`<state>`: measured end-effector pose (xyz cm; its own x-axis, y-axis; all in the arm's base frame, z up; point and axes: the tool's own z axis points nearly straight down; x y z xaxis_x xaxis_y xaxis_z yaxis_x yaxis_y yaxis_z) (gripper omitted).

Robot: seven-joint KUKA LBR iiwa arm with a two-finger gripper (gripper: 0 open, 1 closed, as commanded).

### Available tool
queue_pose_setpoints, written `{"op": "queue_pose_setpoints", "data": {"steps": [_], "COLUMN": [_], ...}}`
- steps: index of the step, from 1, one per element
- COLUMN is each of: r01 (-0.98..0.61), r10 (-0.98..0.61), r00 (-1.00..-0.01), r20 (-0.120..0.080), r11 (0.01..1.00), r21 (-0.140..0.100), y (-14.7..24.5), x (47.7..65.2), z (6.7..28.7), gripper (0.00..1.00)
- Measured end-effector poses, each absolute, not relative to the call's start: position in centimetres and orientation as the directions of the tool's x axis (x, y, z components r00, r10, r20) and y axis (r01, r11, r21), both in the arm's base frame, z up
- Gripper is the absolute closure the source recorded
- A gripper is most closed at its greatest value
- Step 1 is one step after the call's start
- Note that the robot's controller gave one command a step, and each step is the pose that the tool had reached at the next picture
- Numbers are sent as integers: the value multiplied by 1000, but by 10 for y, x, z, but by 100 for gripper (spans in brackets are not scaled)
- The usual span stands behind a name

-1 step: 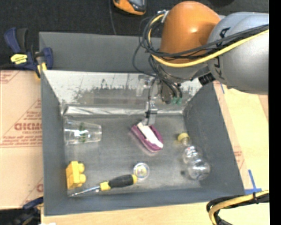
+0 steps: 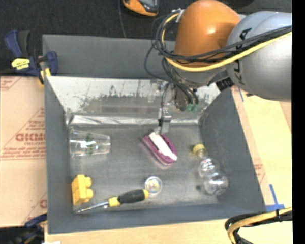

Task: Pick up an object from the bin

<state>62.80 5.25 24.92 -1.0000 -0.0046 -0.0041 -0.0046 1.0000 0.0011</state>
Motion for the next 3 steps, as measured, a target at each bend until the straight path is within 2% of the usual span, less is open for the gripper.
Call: {"op": "queue_pose_setpoints", "data": {"steps": [1,2,3], "r01": [-114,-63,-270], "r10": [-114,-63,-270], "r00": [-993,-998,-963], "r20": [-8,-12,-9], "r11": [993,998,963], "r21": [0,0,-2], "y": [112,206,229], "x": [630,601,607], "z": [168,159,146], "gripper": [0,0,0]}}
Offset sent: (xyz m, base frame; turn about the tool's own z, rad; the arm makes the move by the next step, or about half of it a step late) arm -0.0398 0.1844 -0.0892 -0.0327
